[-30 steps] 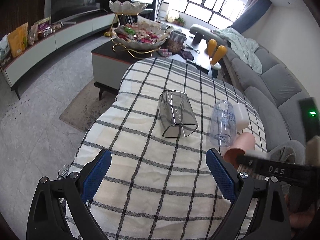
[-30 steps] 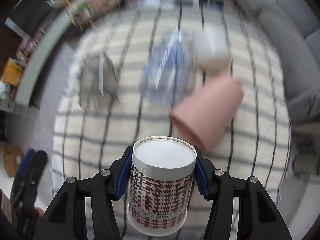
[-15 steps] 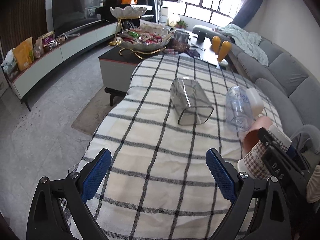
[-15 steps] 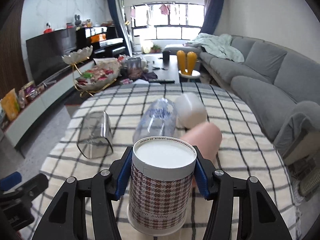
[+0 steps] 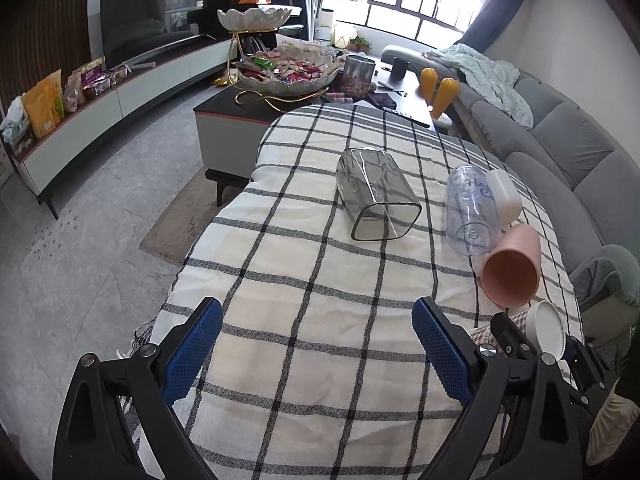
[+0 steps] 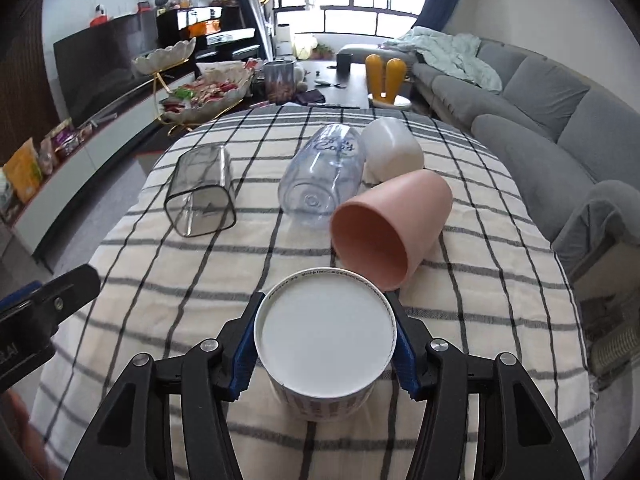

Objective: Flip cup upside down

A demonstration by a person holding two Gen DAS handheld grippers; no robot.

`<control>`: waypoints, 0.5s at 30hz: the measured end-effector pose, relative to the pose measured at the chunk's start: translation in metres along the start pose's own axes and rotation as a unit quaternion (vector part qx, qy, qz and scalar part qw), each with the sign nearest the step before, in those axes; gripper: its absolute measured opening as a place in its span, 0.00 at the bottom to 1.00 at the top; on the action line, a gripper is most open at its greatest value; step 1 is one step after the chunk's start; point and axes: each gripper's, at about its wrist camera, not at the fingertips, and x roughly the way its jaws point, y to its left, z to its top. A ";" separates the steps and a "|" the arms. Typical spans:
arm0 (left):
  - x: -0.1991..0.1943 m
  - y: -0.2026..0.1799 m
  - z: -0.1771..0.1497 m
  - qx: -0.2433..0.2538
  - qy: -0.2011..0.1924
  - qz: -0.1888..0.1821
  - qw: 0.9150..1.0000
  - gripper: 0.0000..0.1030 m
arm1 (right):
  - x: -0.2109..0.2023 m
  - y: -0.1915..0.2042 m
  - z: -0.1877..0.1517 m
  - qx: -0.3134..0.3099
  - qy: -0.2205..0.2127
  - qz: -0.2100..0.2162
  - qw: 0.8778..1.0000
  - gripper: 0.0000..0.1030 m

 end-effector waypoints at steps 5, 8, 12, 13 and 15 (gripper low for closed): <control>-0.004 -0.002 0.002 0.002 -0.007 0.003 1.000 0.94 | 0.001 -0.003 0.002 0.008 0.009 0.006 1.000 0.68; -0.009 -0.003 0.004 0.004 -0.009 0.004 1.000 0.94 | -0.008 -0.006 0.006 0.014 -0.004 0.007 1.000 0.76; -0.022 -0.009 0.009 0.010 -0.022 0.005 1.000 0.94 | -0.029 -0.010 0.015 0.014 -0.028 0.014 0.999 0.79; -0.026 -0.011 0.011 0.012 -0.027 0.004 1.000 0.94 | -0.038 -0.011 0.018 0.013 -0.036 0.016 0.999 0.80; -0.037 -0.017 0.014 0.019 -0.040 0.002 0.999 0.94 | -0.050 -0.014 0.021 0.013 -0.047 0.013 0.999 0.82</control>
